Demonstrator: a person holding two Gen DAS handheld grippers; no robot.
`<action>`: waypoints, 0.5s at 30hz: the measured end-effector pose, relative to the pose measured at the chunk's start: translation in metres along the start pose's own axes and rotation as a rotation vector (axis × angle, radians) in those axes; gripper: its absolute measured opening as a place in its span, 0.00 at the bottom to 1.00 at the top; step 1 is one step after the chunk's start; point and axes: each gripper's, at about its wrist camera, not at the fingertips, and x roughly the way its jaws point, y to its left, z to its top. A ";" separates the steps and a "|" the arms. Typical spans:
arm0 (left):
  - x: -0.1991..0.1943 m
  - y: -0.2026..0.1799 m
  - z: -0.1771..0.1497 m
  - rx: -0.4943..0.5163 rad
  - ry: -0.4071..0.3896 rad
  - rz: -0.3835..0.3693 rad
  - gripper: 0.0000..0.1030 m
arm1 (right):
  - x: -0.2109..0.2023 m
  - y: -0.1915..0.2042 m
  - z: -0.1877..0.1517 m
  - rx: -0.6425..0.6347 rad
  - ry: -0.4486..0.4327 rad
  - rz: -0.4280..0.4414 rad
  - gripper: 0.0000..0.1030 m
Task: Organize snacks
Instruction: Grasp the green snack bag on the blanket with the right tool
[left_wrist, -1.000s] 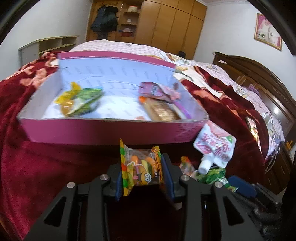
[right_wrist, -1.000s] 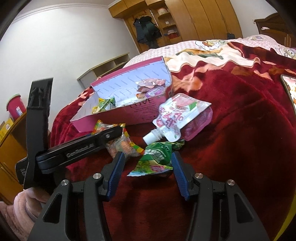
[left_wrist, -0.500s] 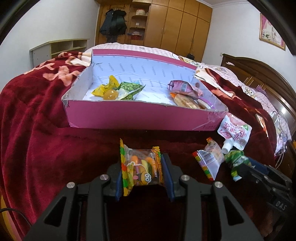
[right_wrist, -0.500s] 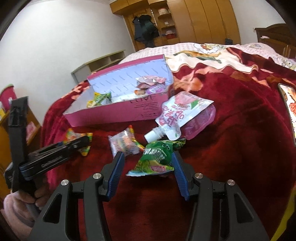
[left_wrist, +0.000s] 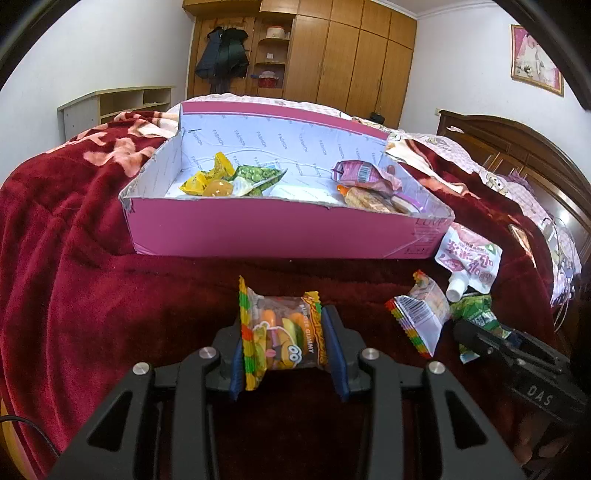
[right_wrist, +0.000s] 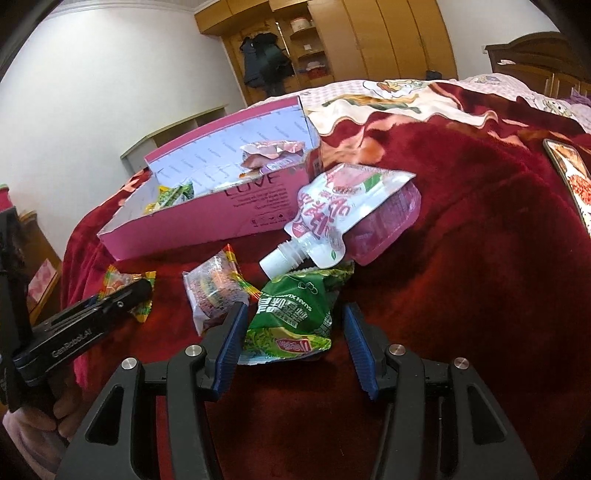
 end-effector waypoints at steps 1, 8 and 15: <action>0.000 0.000 0.000 0.002 -0.001 0.002 0.37 | 0.001 0.000 0.000 -0.002 0.000 -0.004 0.53; 0.000 -0.001 -0.001 0.009 -0.003 0.003 0.38 | 0.002 0.002 -0.003 -0.010 -0.010 -0.014 0.52; 0.000 0.000 -0.001 0.009 -0.003 0.004 0.38 | -0.003 -0.002 -0.004 0.011 -0.031 -0.010 0.42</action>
